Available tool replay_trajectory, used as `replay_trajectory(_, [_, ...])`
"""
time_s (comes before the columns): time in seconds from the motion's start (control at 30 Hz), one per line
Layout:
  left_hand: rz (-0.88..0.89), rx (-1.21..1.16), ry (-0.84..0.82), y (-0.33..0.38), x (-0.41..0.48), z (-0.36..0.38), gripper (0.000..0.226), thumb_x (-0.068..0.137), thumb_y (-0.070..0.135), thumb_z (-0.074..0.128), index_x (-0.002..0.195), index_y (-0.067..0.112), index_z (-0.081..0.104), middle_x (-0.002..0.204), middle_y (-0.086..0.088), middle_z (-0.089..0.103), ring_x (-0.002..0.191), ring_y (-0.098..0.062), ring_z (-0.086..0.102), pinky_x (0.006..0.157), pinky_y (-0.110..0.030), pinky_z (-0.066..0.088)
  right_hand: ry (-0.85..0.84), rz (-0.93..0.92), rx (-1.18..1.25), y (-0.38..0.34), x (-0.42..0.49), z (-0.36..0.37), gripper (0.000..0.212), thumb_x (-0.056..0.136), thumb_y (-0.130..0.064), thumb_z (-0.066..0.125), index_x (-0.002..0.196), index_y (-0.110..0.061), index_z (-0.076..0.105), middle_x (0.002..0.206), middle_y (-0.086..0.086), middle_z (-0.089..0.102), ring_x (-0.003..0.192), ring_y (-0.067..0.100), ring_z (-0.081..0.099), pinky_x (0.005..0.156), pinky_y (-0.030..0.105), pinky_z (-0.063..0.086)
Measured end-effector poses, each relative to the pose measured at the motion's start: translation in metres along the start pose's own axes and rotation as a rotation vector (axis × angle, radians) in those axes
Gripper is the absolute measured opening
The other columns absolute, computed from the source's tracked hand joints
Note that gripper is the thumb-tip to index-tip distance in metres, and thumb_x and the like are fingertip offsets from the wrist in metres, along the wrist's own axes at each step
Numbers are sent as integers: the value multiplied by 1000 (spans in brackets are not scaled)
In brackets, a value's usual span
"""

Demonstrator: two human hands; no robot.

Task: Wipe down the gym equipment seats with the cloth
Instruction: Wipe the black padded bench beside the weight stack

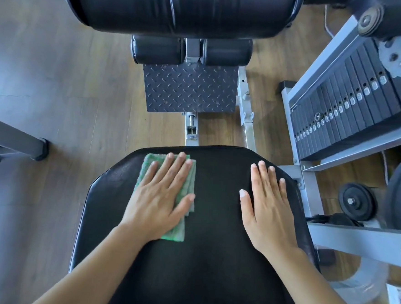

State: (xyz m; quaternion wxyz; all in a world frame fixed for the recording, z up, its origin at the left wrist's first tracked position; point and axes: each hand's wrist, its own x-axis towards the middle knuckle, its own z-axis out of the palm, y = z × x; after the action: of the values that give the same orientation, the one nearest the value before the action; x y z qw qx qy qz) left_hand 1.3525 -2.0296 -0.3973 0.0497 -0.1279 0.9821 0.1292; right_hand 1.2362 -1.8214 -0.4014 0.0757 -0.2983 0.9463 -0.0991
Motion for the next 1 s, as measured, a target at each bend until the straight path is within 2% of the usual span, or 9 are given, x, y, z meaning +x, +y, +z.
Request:
replay_trajectory(0.13, [-245,2,54,-22,6,-6,72,90,56,17,153,22,12,160,3,7,147,-15,-1,120,-37,1,-7,1,-24,4,1,-1,65,99,-47,7,152,-11,16,160,5,13,148,20,7,120,41,9])
replay_trajectory(0.23, [-384,-35,47,-1,37,-3,75,87,55,9,154,20,6,161,1,1,147,-17,-6,119,-37,-5,-5,15,-24,5,1,-2,64,99,-46,9,152,-11,17,160,5,13,148,20,7,120,41,8])
replay_trajectory(0.37, [-96,-18,4,40,41,3,71,93,54,13,153,20,0,160,2,-5,147,-17,-10,118,-38,-9,4,31,-6,4,2,-1,63,99,-45,11,151,-11,15,159,6,14,148,20,7,120,41,9])
replay_trajectory(0.47, [118,-4,-33,35,9,4,67,95,53,20,153,22,5,160,4,-1,147,-14,-7,119,-40,1,-6,39,-3,5,1,-2,63,99,-46,10,152,-12,12,160,5,11,148,20,5,120,40,7])
replay_trajectory(0.6, [-44,23,8,5,9,0,68,94,53,19,153,22,10,160,4,4,147,-14,-2,119,-38,1,-9,54,-26,11,0,-5,64,99,-45,10,153,-12,15,160,5,10,148,20,6,119,38,4])
replay_trajectory(0.73, [-198,-33,23,29,50,3,72,90,55,11,153,23,4,160,4,0,147,-14,-8,119,-35,-8,-9,77,-27,13,-1,-4,64,99,-45,11,152,-12,16,160,5,12,148,21,8,119,38,5])
replay_trajectory(0.83, [-34,-26,-12,51,53,6,69,93,54,12,153,24,-2,159,6,-8,146,-14,-15,118,-35,-11,-7,82,-13,13,-2,-2,64,99,-45,12,152,-11,18,160,6,13,148,21,8,119,39,6])
replay_trajectory(0.93, [188,-19,-41,42,29,4,65,96,52,20,153,24,5,160,6,-2,147,-12,-9,119,-39,-1,-14,83,-11,13,-2,-4,64,98,-46,10,153,-11,16,160,5,11,148,20,6,119,38,5])
replay_trajectory(1.0, [194,-3,-43,26,25,3,66,95,52,21,153,24,8,160,7,1,147,-11,-6,119,-40,3,-19,87,-15,17,-1,-5,65,98,-46,8,153,-13,14,160,4,9,148,19,4,119,36,2])
